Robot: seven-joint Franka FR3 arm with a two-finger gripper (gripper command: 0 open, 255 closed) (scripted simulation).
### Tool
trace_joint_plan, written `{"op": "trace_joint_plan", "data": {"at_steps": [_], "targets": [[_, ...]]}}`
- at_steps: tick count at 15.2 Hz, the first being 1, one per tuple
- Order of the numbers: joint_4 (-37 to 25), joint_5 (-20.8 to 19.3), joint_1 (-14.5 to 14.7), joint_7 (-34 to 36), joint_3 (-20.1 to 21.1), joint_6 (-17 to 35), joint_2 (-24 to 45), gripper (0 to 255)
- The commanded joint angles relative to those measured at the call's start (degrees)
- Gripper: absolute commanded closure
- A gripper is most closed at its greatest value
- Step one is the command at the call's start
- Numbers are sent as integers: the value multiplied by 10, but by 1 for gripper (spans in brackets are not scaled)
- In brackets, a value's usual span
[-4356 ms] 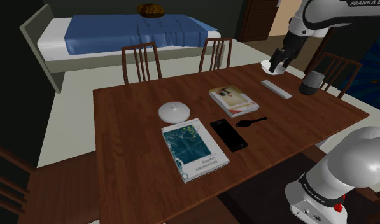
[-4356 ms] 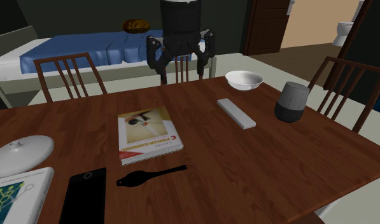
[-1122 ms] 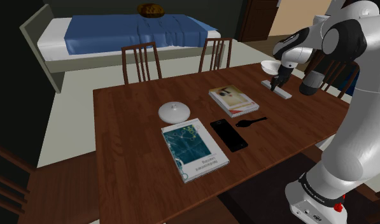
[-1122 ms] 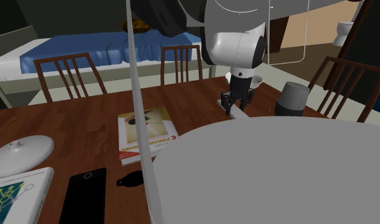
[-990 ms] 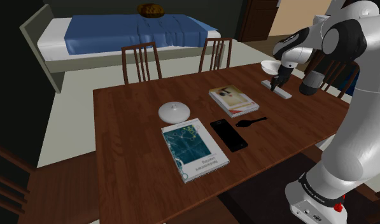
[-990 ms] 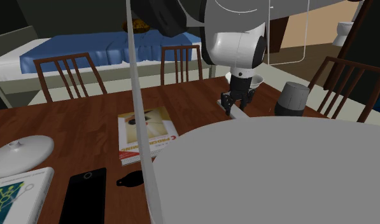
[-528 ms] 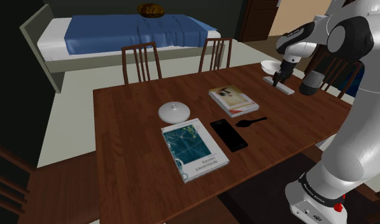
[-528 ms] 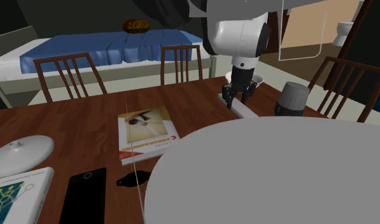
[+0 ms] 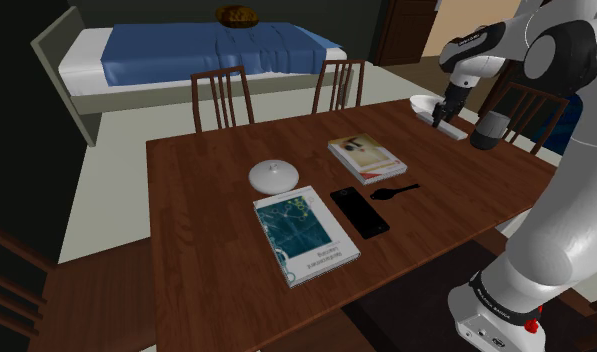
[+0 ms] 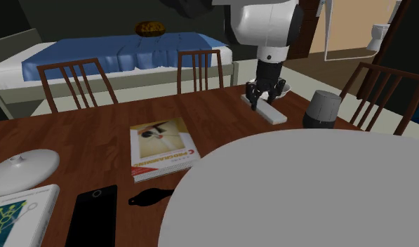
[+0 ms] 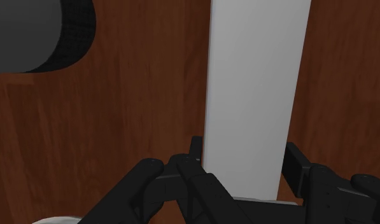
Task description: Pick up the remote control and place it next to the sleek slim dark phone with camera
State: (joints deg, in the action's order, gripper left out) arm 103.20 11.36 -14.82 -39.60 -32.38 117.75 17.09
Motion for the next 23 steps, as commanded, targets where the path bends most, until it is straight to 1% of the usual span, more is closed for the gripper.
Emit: {"op": "trace_joint_plan", "data": {"at_steps": [1, 2, 7, 13, 18, 23], "targets": [[-11, -4, 0, 2, -2, -15, -5, 255], [-14, -6, 1, 3, -2, -20, -7, 255], [59, -43, 58, 81, 11, 5, -69, 255], [122, -79, 112, 177, 40, 23, -126, 255], [156, -98, 151, 255, 71, 31, -157, 255], [173, -107, 187, 330, 106, 35, -172, 255]]}}
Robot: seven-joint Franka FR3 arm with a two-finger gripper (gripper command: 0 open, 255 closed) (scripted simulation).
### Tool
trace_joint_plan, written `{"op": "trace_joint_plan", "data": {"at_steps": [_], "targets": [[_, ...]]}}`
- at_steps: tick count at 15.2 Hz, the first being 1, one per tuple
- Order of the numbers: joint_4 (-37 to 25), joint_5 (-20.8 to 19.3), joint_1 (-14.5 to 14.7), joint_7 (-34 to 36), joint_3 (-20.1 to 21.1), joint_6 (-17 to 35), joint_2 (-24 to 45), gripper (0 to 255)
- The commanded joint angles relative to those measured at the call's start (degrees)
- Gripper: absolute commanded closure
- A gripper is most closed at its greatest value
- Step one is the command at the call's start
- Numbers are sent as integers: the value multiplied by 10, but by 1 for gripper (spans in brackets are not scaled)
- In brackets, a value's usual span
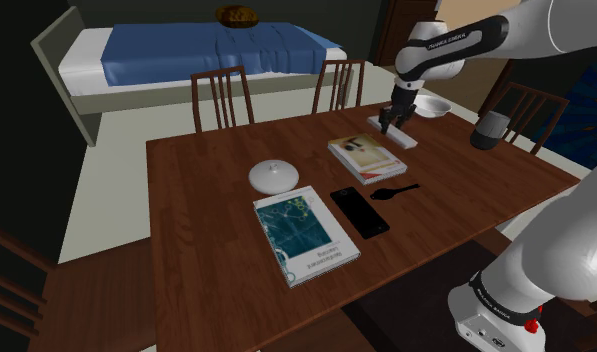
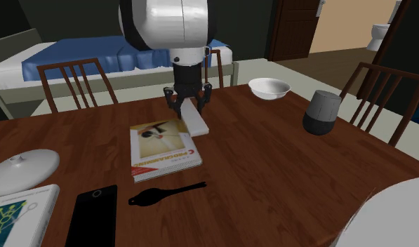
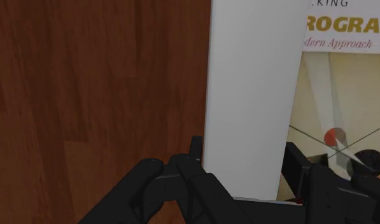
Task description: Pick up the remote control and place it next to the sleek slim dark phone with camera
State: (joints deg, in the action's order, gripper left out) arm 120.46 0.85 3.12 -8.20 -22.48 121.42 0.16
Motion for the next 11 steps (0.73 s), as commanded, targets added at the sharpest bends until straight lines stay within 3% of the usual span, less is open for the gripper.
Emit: {"op": "trace_joint_plan", "data": {"at_steps": [1, 11], "targets": [[2, -2, 14, 30, 14, -1, -4, 255], [-19, 1, 83, 166, 82, -5, 13, 255]]}}
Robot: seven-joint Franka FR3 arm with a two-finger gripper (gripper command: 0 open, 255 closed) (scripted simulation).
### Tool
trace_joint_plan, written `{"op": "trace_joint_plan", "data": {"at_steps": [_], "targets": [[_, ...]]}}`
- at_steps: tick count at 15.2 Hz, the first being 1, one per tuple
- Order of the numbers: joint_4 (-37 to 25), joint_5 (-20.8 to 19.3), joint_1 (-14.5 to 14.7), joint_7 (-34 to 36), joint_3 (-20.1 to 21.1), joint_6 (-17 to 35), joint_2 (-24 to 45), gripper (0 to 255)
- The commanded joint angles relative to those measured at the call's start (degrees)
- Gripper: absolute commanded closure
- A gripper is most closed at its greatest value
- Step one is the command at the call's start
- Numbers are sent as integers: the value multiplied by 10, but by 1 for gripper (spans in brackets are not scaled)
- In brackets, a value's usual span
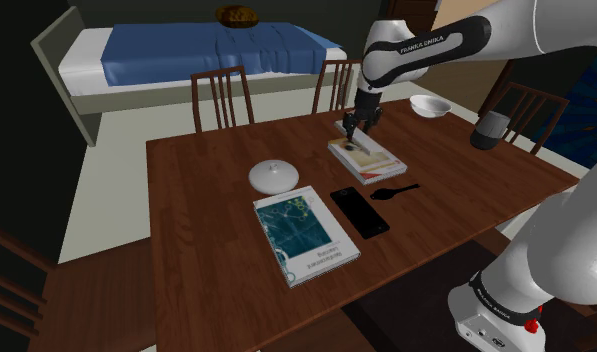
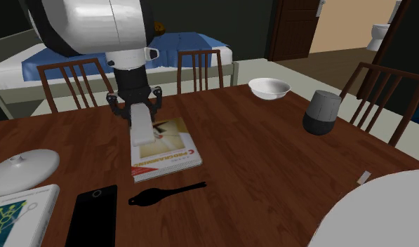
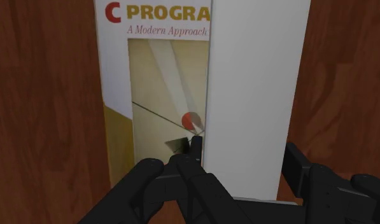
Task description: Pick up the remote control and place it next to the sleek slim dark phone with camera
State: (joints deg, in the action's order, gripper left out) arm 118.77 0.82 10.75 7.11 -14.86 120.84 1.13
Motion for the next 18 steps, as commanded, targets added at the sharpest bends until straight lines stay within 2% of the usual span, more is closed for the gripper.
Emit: {"op": "trace_joint_plan", "data": {"at_steps": [1, 13, 18], "targets": [[-8, 2, 13, 25, 12, 0, 8, 255], [-130, 9, 90, 167, 78, -29, 101, 255], [-119, 10, 92, 170, 81, -3, 115, 255]]}}
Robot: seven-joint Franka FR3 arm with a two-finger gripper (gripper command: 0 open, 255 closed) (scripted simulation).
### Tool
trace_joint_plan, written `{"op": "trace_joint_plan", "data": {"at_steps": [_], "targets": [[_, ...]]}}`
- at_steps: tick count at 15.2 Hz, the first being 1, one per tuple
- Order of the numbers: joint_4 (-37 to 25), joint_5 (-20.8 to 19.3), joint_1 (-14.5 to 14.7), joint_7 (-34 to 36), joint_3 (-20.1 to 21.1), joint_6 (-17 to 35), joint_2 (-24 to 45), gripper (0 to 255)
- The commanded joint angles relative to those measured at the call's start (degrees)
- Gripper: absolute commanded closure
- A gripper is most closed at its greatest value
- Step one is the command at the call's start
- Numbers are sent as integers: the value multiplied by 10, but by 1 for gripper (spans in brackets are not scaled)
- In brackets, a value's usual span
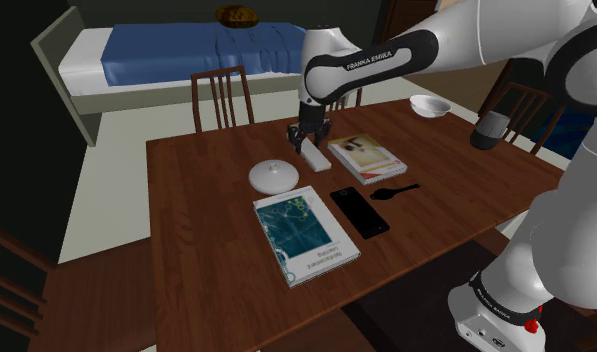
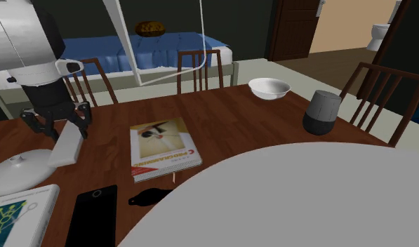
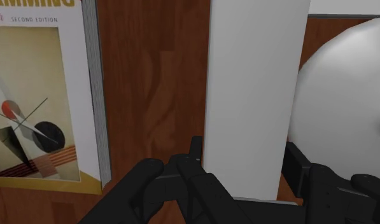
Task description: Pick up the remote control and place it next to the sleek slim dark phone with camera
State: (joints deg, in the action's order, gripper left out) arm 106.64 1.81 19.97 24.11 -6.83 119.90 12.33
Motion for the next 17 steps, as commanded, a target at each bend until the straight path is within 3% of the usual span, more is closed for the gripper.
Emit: {"op": "trace_joint_plan", "data": {"at_steps": [1, 11, 17], "targets": [[7, 1, 0, 0, 0, 13, 6, 255], [40, 7, -1, -4, 2, 80, 40, 255], [40, 7, -1, -4, 2, 80, 40, 255]]}}
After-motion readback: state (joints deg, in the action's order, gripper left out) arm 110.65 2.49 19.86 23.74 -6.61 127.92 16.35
